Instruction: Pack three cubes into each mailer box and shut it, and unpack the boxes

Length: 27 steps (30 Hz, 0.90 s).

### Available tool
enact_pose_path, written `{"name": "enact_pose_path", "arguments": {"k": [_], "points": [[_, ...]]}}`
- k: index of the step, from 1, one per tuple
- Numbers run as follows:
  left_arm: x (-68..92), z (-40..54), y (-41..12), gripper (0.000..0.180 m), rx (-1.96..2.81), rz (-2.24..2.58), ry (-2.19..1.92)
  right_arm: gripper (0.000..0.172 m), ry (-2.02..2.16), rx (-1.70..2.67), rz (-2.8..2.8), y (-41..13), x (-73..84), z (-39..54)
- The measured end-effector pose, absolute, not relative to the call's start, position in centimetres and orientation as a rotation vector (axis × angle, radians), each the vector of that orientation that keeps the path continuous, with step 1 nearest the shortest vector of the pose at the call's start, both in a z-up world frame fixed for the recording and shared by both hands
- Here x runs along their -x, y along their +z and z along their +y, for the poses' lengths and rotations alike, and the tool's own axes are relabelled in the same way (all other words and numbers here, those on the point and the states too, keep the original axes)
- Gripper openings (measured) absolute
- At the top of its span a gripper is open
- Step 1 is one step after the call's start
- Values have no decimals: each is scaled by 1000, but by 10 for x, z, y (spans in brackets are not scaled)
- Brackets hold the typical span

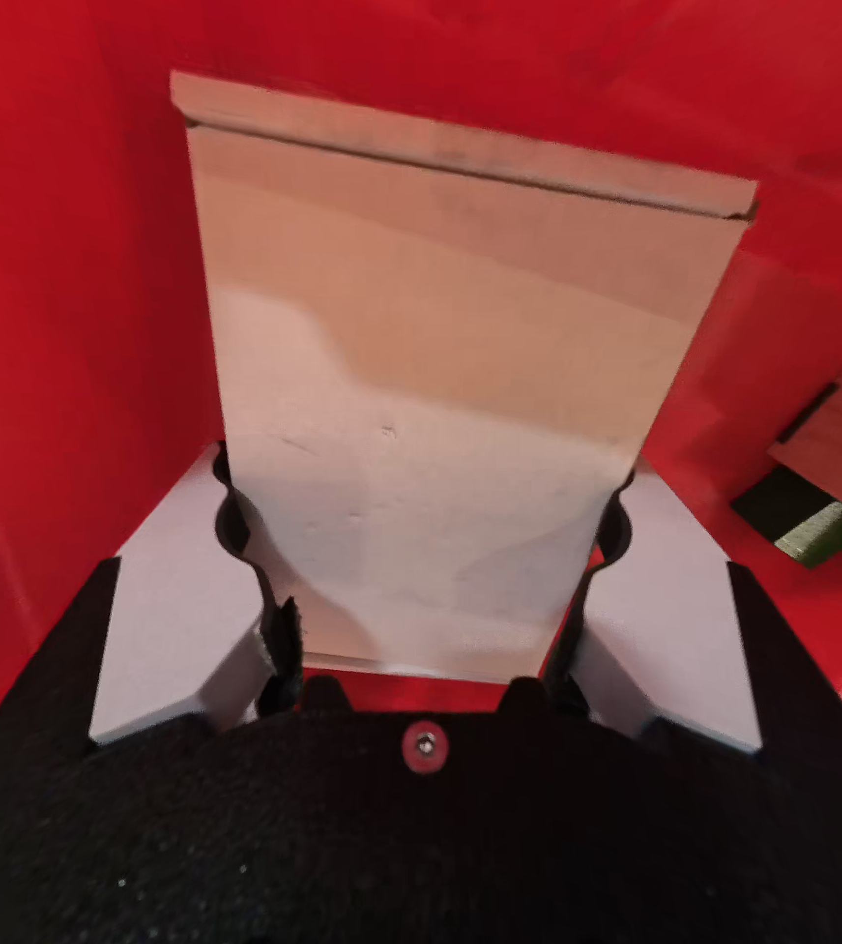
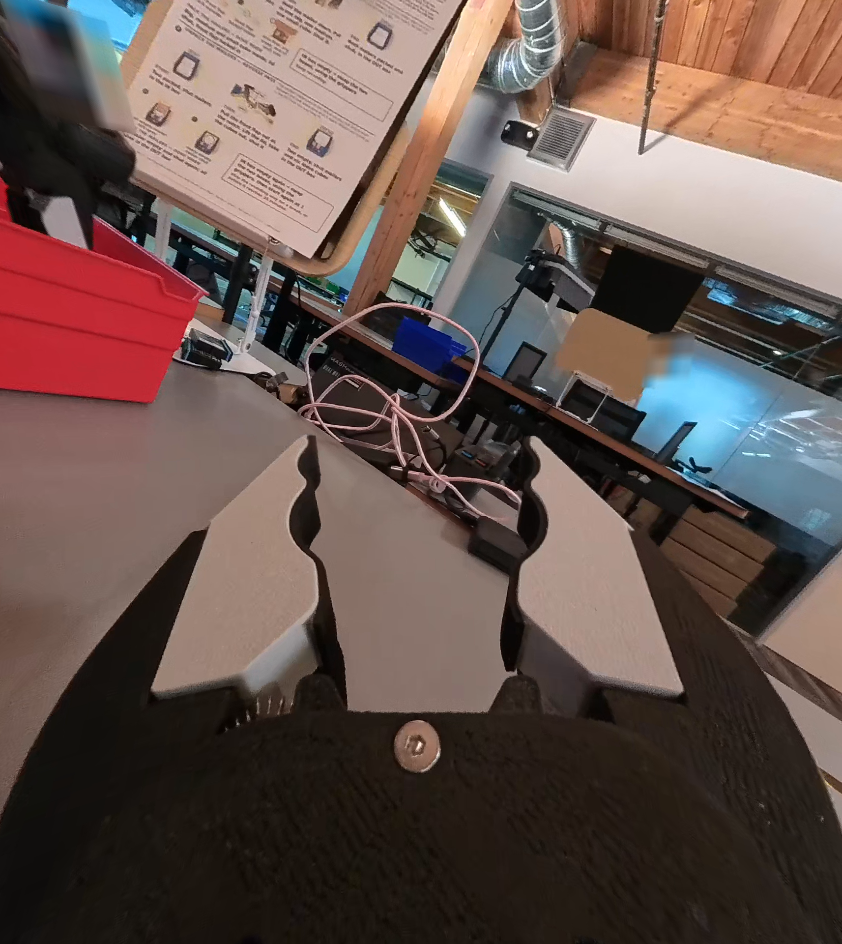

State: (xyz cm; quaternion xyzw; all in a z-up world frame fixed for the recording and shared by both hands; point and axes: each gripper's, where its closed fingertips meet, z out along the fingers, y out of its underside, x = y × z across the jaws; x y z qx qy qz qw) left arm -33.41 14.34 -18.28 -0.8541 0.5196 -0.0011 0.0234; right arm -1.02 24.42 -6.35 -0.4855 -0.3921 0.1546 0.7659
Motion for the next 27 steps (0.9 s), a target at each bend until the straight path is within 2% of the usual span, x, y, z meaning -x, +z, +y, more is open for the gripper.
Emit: {"name": "enact_pose_path", "arguments": {"k": [7, 12, 18, 23, 27], "points": [[348, 125, -140, 135, 2623, 1482, 79, 75, 329, 1052, -850, -63, 10, 244], [337, 126, -75, 136, 2519, 1434, 245, 75, 306, 1042, -816, -58, 4, 246], [218, 162, 3, 135, 2211, 1483, 183, 75, 241, 1021, -728, -45, -19, 252], [92, 164, -11, 135, 2045, 1604, -119, 74, 66, 987, -692, -35, -59, 264], [23, 161, -56, 135, 2061, 1659, -299, 79, 175, 1013, -507, -23, -103, 269]]}}
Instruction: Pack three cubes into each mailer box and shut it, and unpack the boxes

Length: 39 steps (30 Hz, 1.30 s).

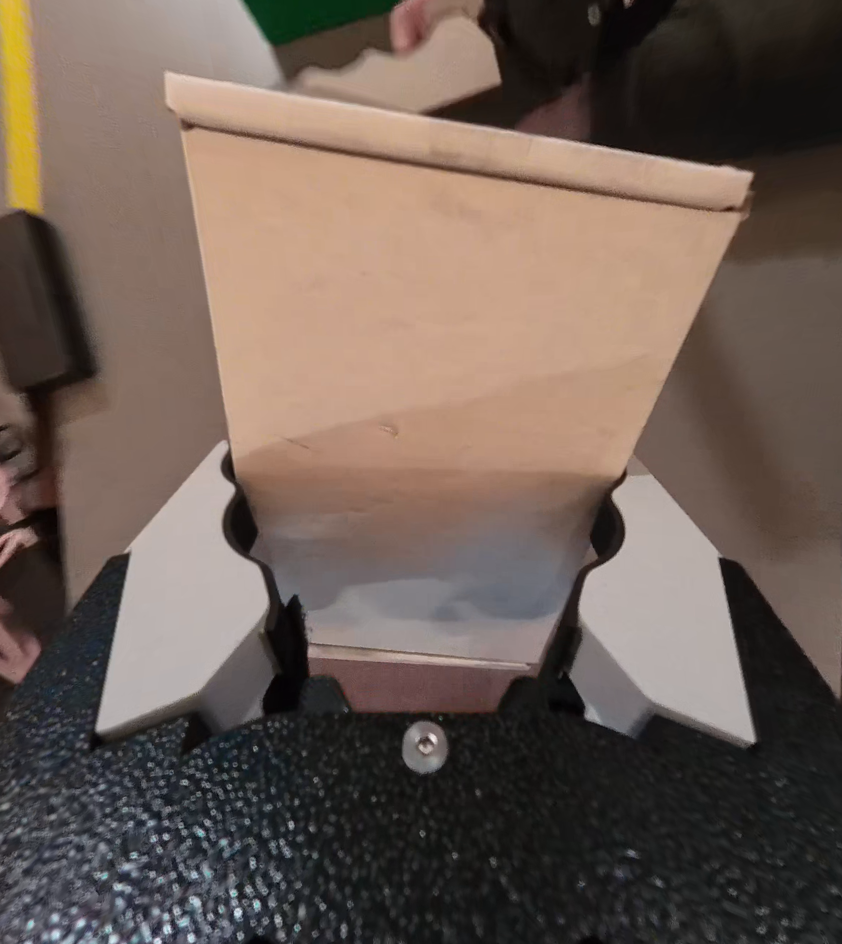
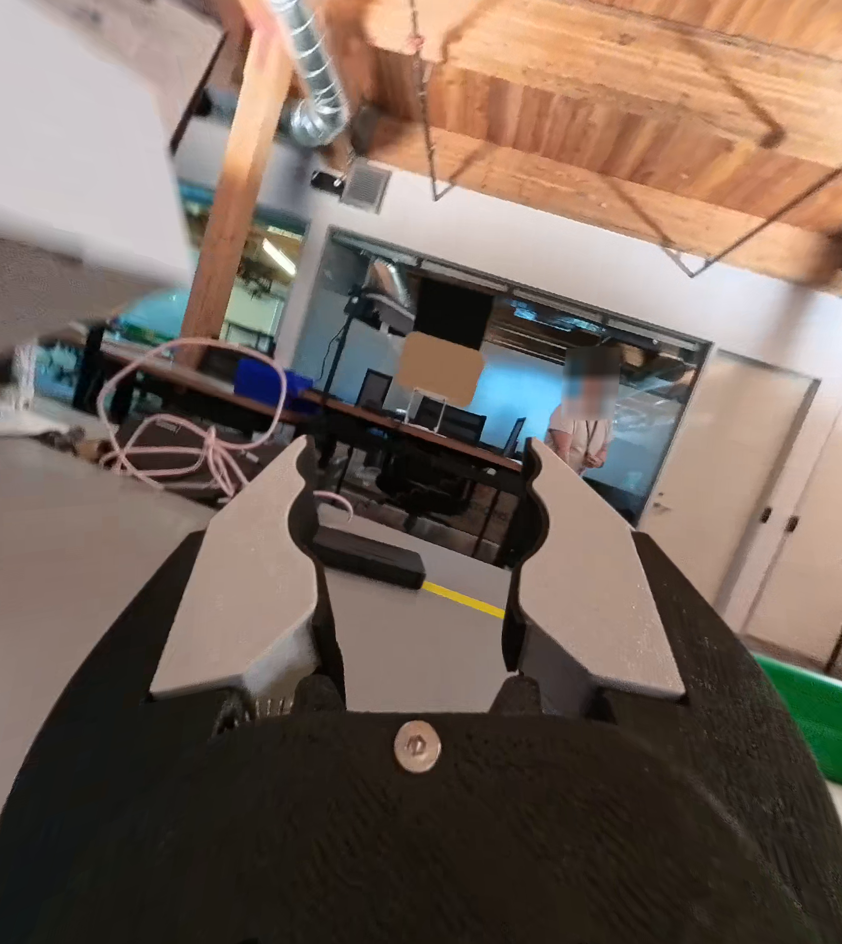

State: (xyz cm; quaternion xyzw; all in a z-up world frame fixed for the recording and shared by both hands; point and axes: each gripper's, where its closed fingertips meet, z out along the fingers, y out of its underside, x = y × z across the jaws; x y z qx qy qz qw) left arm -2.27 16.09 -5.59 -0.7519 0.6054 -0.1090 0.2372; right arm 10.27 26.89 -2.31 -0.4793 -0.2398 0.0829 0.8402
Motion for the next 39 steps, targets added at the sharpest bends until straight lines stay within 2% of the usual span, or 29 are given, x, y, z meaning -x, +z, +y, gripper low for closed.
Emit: {"name": "enact_pose_path", "arguments": {"k": [4, 10, 12, 15, 26, 29, 31, 35, 39], "points": [[-6, 150, -111, 135, 2163, 1753, -291, 81, 146, 1015, -461, -22, -125, 274], [-15, 148, -157, 135, 2288, 1751, -260, 82, 187, 1028, -473, -26, -118, 280], [-15, 156, -167, 134, 2307, 1691, -206, 90, 221, 1007, -453, -22, -119, 277], [-19, 161, -170, 159, 2299, 1580, -234, 100, 285, 999, -397, -18, -127, 277], [26, 126, -67, 154, 1860, 1199, -297, 99, 364, 1007, -436, -18, -115, 276], [30, 126, -90, 159, 1844, 1179, -260, 101, 466, 951, -596, -8, -94, 251], [29, 128, -110, 159, 1855, 1173, -311, 126, 579, 879, -719, 2, -77, 220], [27, 148, -121, 159, 1818, 1051, -475, 133, 620, 782, -958, -2, -44, 167], [27, 154, -149, 158, 1905, 1123, -519, 128, 580, 779, -1224, -28, -14, 139]]}}
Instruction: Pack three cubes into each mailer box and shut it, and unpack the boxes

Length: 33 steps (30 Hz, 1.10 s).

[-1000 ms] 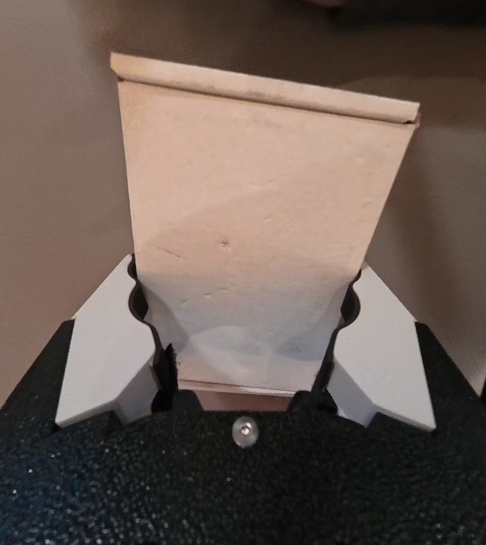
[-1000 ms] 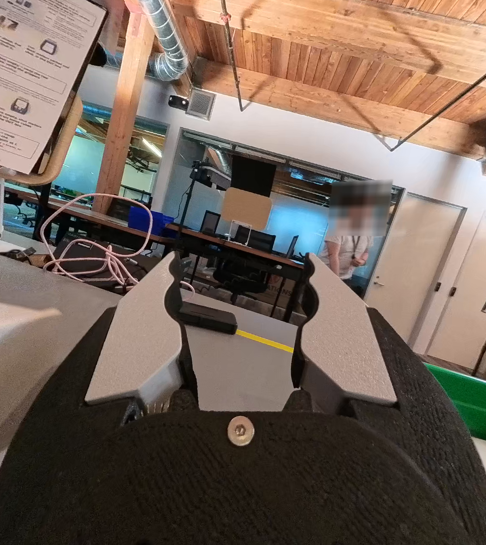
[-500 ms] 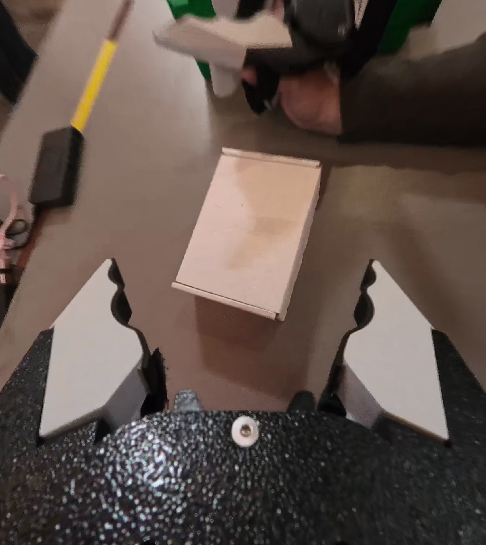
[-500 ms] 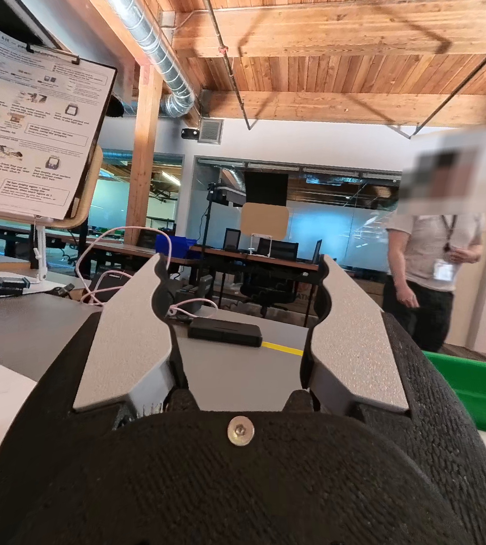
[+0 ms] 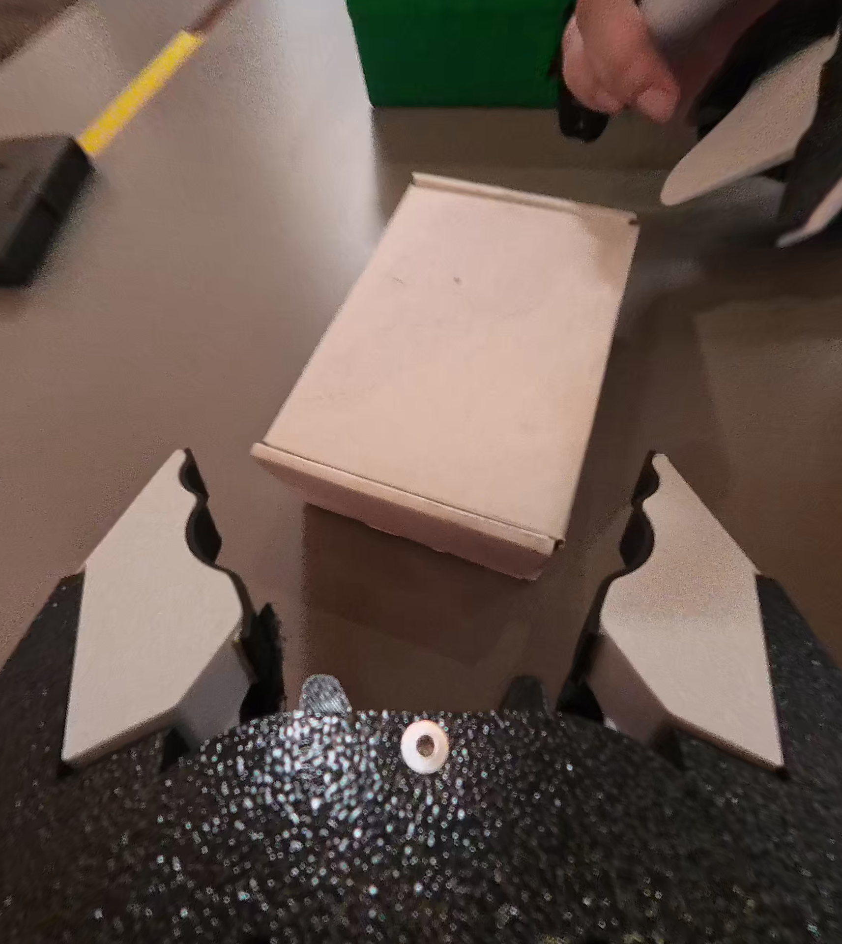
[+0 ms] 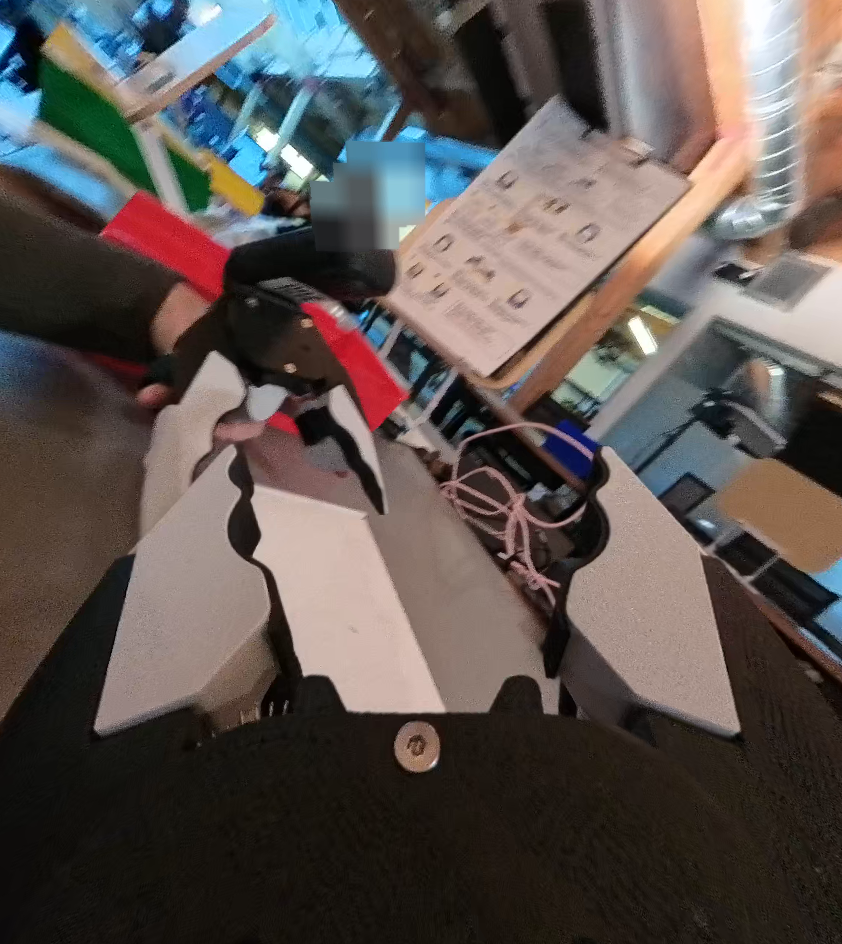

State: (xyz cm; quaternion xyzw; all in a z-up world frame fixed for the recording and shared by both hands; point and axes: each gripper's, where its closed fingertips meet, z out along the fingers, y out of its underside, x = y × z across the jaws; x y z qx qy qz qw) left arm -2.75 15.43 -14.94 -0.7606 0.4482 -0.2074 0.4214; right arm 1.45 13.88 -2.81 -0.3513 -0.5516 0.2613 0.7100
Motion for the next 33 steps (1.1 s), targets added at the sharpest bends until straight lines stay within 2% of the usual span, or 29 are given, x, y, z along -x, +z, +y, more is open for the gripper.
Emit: {"name": "enact_pose_path", "arguments": {"k": [3, 5, 11, 13, 15, 17, 19, 20, 21, 25, 30, 33], "points": [[21, 152, -162, 149, 1911, 1200, -453, 126, 499, 797, -1411, -50, -2, 125], [25, 161, -167, 135, 1893, 1210, -329, 121, 403, 720, -1505, -62, 6, 111], [24, 169, -153, 134, 2044, 919, -596, 118, 75, 725, -1809, -119, 17, 110], [24, 170, -146, 134, 2072, 806, -740, 114, -70, 736, -1825, -126, 13, 126], [20, 163, -140, 134, 2053, 777, -876, 96, -270, 716, -1800, -126, 6, 148], [14, 156, -136, 133, 2025, 775, -964, 90, -393, 732, -1815, -132, -3, 162], [14, 152, -137, 139, 1988, 812, -942, 85, -335, 805, -1805, -132, -5, 164], [12, 148, -133, 153, 1944, 841, -936, 84, -280, 866, -1807, -133, -7, 164], [12, 143, -131, 159, 1900, 884, -903, 84, -227, 910, -1796, -131, -9, 164], [16, 140, -109, 158, 1615, 1034, -559, 81, -70, 987, -1771, -122, -19, 161], [-5, 129, -97, 130, 1399, 1139, -409, 81, 125, 996, -1784, -115, -23, 142], [-8, 134, -105, 102, 1328, 1148, -306, 82, 238, 1012, -1761, -110, -20, 134]]}}
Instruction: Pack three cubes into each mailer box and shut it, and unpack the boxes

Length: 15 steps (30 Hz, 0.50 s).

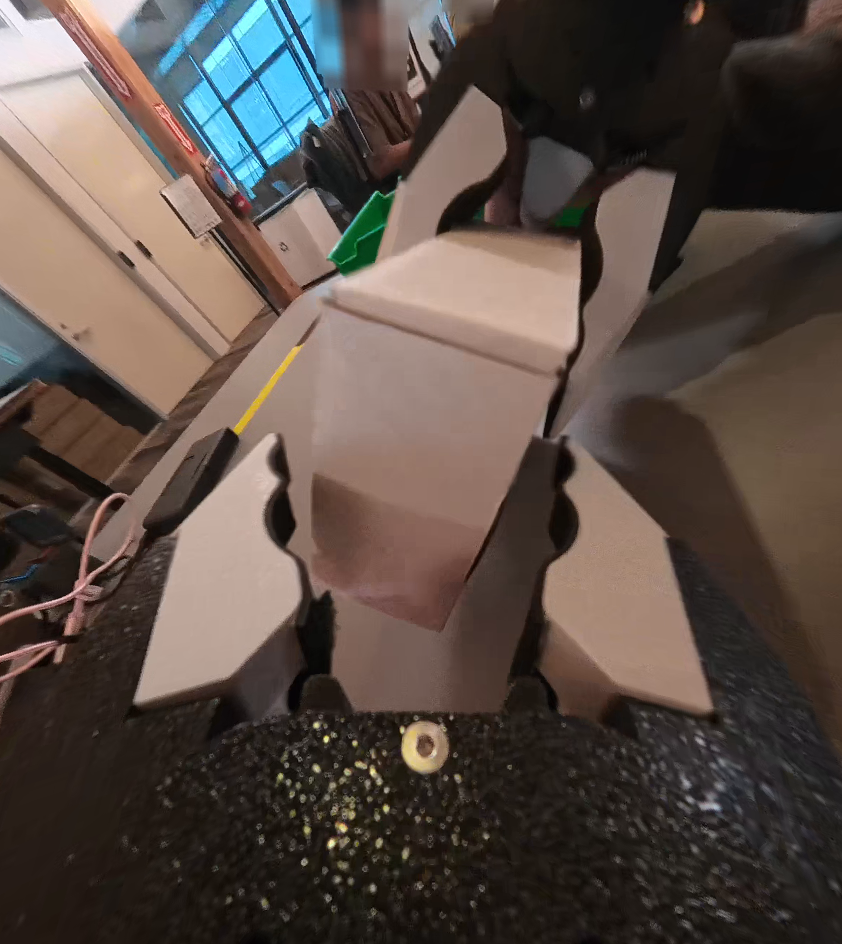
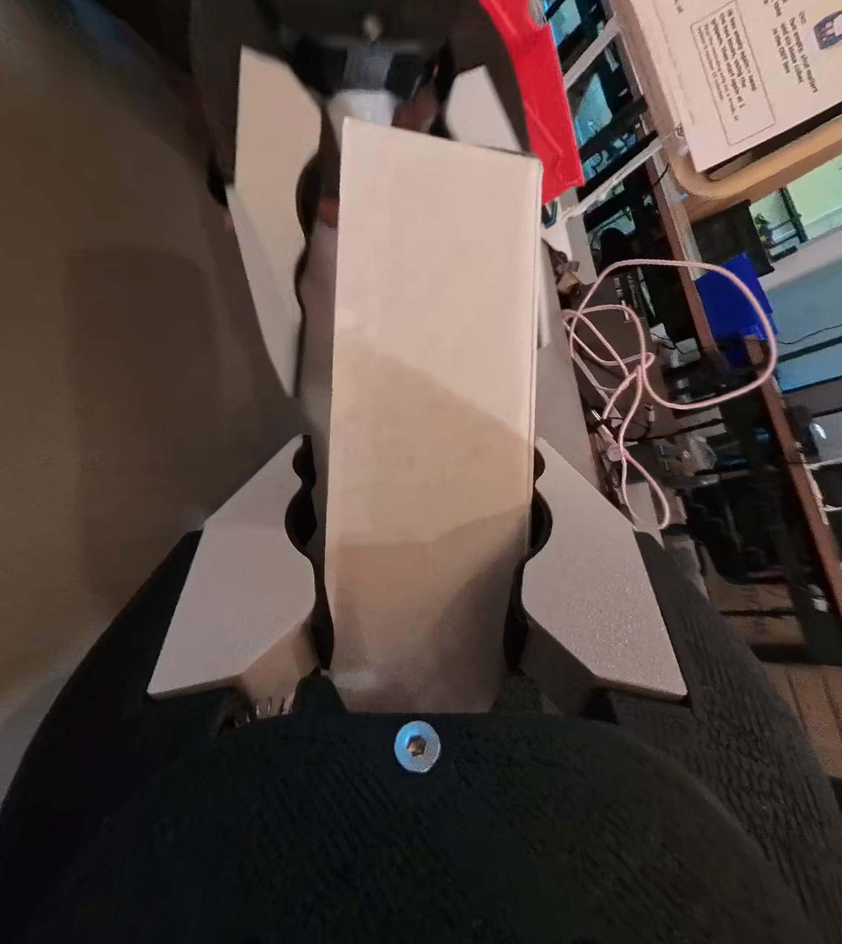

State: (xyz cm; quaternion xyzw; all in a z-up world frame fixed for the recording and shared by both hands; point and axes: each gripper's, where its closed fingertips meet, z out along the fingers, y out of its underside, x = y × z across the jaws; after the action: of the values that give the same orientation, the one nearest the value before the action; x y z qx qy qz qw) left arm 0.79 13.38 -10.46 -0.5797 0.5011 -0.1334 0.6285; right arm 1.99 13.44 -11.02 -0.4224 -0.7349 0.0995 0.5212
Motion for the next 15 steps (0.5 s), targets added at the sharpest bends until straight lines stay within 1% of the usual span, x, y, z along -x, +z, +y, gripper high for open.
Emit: {"name": "enact_pose_path", "arguments": {"k": [1, 2, 4, 6, 9, 11, 12, 14, 15], "points": [[-6, 136, -108, 81, 1325, 1152, -262, 83, 261, 1017, -1759, -109, -19, 133], [-4, 138, -110, 76, 1320, 1149, -226, 84, 276, 1026, -1762, -108, -19, 132], [-4, 139, -114, 75, 1373, 1146, -266, 93, 274, 1073, -1766, -105, -22, 129], [-4, 140, -120, 73, 1450, 1135, -326, 96, 246, 1016, -1684, -82, -25, 126], [-3, 146, -125, 73, 1552, 1084, -380, 74, 229, 867, -1546, -44, -32, 112], [-2, 152, -128, 72, 1610, 1039, -414, 61, 94, 849, -1544, -41, -37, 116], [-2, 153, -129, 72, 1626, 1030, -430, 59, 22, 840, -1559, -42, -38, 118], [-3, 154, -131, 72, 1642, 1022, -448, 48, -82, 838, -1568, -44, -38, 124], [-2, 154, -132, 72, 1644, 1023, -452, 46, -112, 837, -1573, -45, -38, 126]]}}
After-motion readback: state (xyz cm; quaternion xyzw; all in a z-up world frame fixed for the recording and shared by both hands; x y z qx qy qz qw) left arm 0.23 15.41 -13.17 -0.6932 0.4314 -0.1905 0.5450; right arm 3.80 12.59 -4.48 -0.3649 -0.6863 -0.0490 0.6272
